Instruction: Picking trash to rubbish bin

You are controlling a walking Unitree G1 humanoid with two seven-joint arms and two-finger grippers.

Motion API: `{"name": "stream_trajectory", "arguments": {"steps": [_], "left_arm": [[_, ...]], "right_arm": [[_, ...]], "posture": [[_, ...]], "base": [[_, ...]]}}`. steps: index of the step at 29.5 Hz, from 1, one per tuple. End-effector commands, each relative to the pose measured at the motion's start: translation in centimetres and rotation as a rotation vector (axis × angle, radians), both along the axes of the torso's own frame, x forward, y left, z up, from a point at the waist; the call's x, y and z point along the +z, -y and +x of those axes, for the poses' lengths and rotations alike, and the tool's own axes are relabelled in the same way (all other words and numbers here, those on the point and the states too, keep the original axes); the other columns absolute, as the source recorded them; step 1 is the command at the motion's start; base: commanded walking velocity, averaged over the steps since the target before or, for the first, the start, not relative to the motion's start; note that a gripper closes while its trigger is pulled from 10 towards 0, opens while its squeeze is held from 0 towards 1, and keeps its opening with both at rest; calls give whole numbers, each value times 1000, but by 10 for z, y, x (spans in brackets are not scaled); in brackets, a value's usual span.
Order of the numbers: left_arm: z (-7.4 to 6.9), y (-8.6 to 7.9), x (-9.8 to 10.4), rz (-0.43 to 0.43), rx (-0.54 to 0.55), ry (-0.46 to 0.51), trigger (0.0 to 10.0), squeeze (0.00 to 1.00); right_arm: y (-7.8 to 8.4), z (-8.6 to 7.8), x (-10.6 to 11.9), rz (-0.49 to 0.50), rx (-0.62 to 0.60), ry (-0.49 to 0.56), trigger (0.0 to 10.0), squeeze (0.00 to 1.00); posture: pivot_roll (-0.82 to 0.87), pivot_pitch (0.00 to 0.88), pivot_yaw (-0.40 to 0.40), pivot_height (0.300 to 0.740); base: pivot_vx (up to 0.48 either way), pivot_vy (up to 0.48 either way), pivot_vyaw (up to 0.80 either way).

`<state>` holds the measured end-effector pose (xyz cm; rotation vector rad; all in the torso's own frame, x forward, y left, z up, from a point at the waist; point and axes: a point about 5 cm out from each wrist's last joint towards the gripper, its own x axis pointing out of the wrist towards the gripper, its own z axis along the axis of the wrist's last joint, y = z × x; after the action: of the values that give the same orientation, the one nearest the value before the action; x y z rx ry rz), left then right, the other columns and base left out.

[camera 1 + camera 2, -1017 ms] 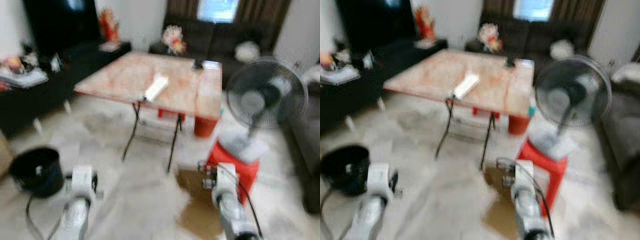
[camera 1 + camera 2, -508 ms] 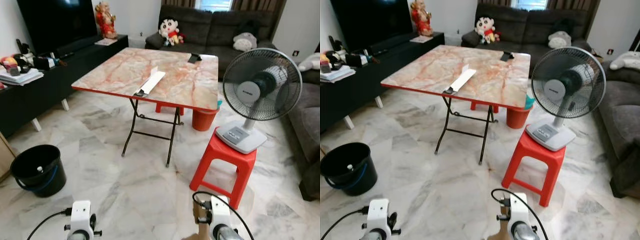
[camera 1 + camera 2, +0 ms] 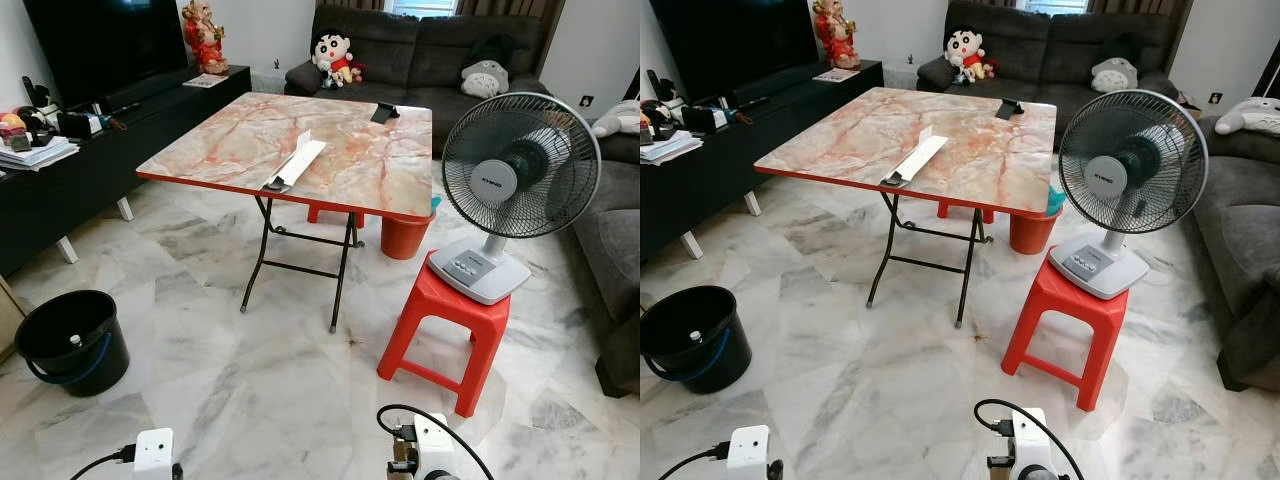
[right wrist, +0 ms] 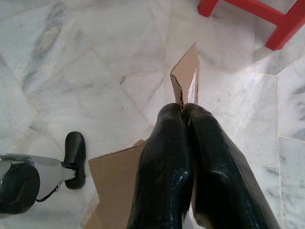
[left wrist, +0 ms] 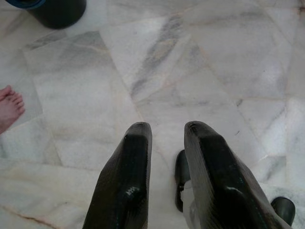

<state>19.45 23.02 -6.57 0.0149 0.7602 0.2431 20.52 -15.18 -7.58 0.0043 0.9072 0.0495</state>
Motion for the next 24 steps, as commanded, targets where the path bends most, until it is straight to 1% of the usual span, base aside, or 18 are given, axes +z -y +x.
{"name": "stream_trajectory", "arguments": {"steps": [1, 4, 8, 14, 20, 24], "left_arm": [[-1, -2, 0, -3, 28, -2, 10000, 0], [-3, -4, -1, -1, 34, -6, 10000, 0], [-4, -5, -1, 0, 42, -8, 10000, 0], [-5, -4, -2, 0, 38, -8, 10000, 0], [-6, -4, -2, 2, 35, -15, 10000, 0], [-7, -5, -3, 9, 33, -22, 10000, 0]], "right_arm": [[1, -1, 0, 4, 7, -3, 10000, 0], [1, 0, 0, 2, 6, 6, 10000, 0], [1, 1, 1, -9, 25, 11, 10000, 0], [1, 1, 1, -9, 22, 12, 10000, 0], [2, -1, 0, -9, 18, 7, 10000, 0], [0, 0, 1, -6, 39, 25, 10000, 0]], "posture": [[32, 24, -39, 740], [32, 23, -37, 740], [29, 18, -36, 740], [27, 15, -35, 740], [32, 0, -32, 740], [32, 0, -31, 740]], "base": [[0, 0, 0], [0, 0, 342], [0, 0, 741], [0, 0, 800], [258, 0, 0], [291, 0, 800]]}}
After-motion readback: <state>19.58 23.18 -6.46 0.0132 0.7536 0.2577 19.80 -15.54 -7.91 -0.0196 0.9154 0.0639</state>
